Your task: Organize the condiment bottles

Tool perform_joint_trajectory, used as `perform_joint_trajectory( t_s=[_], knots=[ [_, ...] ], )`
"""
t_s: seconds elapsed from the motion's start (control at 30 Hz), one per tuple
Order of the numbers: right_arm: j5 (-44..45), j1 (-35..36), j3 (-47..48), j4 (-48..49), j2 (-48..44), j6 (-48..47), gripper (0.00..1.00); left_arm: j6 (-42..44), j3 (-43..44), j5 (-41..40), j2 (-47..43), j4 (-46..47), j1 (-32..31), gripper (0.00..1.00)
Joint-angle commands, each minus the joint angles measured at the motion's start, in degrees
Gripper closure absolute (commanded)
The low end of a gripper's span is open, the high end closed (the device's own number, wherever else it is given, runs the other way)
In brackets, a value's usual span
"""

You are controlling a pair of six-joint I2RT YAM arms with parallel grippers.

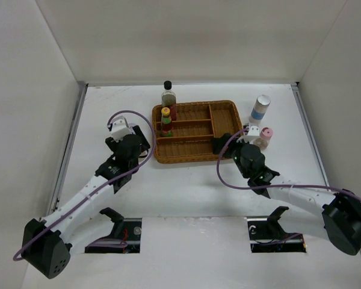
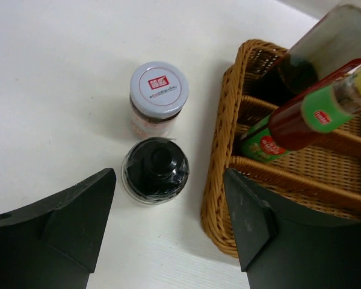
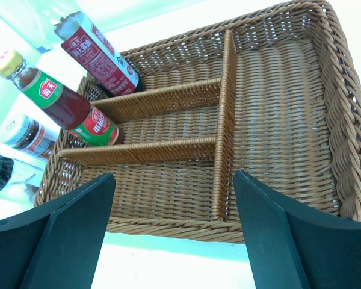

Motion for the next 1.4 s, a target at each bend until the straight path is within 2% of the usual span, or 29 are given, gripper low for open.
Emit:
perform_joint_trajectory(
  t_s=[0.0,0.57,0.63,0.73,0.83,1.07,1.13,1.37],
  knots=[
    [-0.62,0.31,1.44,2.64,-0.97,-0.26,0.13,-1.71,-0.34,-0.42,0.04,-0.15,0.70,0.29],
    [-0.62,0.31,1.88,2.46,-0.18,-0.26,0.11,-1.27,-0.34,4.94,14.11,8.11,5.01,0.32],
    [-0.62,0.31,1.79,2.64,-0.35,-0.35,0.11,-1.18,-0.52,4.94,14.81,8.64,5.01,0.35],
    [-0.62,0.31,1.79,2.55,-0.26,-0.35,0.11,-1.00,-0.87,4.94,14.82,8.90,5.09,0.51],
    [-0.62,0.31,1.53,2.64,-0.88,-0.26,0.11,-0.83,-0.96,4.94,12.89,8.12,5.10,0.59],
    [-0.53,0.31,1.44,2.72,-0.97,-0.18,0.10,0.58,3.69,1.16,4.19,3.98,-2.18,0.66],
    [-0.44,0.31,1.53,2.72,-0.70,-0.35,0.10,0.67,6.49,-1.98,4.09,4.07,-8.31,0.66],
    [-0.44,0.31,1.62,2.64,-0.61,-0.35,0.10,1.55,9.41,-4.20,7.43,5.73,-13.44,0.66]
  ],
)
